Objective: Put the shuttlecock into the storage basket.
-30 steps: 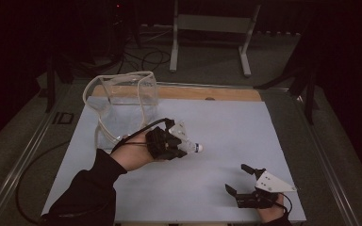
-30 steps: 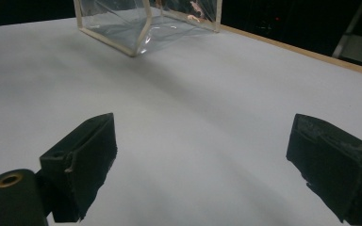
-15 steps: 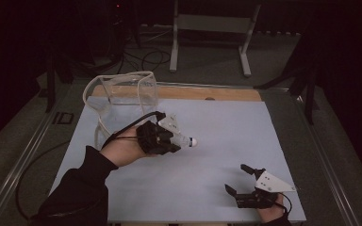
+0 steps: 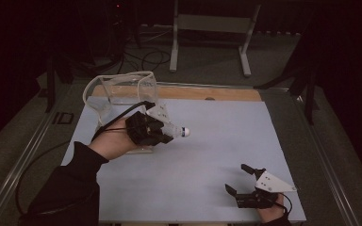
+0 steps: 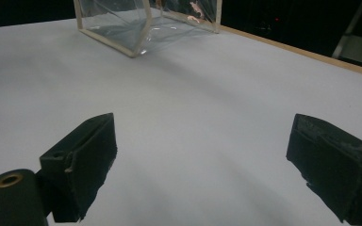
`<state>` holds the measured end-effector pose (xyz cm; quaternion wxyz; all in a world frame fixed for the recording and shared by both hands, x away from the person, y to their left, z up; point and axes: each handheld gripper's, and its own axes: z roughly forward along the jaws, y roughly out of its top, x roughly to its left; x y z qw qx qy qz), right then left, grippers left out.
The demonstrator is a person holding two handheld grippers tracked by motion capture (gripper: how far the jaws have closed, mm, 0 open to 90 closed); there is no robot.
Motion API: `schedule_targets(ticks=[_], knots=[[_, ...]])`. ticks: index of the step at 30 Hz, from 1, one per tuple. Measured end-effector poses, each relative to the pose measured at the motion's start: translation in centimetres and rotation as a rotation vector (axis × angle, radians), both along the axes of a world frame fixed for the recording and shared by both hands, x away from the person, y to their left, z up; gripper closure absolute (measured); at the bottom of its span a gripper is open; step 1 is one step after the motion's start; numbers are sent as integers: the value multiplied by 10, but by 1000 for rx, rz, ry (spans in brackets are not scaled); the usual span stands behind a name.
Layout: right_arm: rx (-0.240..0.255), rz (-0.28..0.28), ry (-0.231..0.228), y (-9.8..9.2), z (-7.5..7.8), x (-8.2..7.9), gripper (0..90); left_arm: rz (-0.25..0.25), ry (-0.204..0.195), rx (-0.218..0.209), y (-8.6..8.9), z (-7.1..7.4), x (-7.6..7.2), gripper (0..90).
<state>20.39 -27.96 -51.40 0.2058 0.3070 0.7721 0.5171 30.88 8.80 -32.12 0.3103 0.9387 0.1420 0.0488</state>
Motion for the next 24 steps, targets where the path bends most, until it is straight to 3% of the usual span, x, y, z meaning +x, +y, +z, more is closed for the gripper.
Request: schedule_targets(ticks=[9,24], knots=[[-2,2,7,1,-1,0,89,38,-22,5,19,8,1,900],[-8,6,6,1,-1,0,89,101,-18,-9,50,12,4,900]])
